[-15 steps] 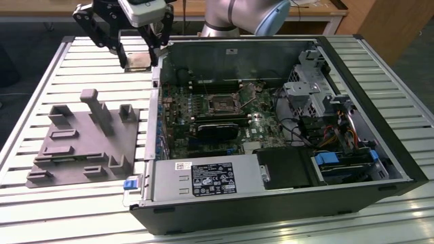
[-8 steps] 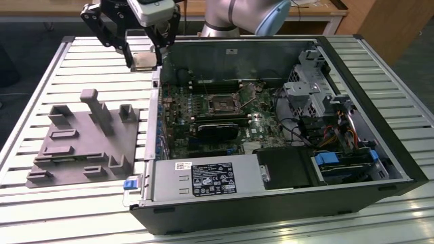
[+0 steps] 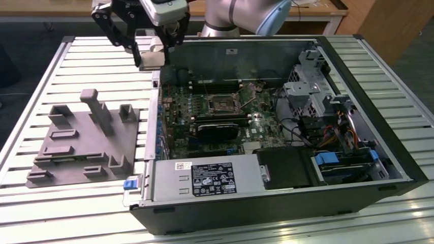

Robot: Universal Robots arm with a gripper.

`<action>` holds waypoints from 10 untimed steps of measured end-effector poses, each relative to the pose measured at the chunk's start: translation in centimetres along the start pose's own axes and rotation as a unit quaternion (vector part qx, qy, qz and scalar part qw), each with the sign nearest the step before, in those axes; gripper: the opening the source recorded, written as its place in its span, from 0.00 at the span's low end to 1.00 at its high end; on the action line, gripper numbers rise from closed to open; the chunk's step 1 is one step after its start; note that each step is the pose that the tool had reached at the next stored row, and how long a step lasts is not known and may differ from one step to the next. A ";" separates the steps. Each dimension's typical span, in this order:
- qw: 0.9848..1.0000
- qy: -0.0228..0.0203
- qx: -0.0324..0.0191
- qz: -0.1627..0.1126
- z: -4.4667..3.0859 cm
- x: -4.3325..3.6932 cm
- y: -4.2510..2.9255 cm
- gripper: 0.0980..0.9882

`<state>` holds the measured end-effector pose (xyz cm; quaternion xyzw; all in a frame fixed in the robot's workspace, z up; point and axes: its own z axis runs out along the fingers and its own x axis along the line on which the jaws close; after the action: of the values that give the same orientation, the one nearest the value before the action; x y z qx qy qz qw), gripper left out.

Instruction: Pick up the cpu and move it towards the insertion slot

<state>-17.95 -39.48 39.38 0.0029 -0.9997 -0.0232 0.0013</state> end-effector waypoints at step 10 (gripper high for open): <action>1.000 0.000 0.000 0.000 0.04 -1.93 0.73 0.50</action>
<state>-16.03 -38.73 39.37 0.0029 -0.9997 -0.0232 0.0013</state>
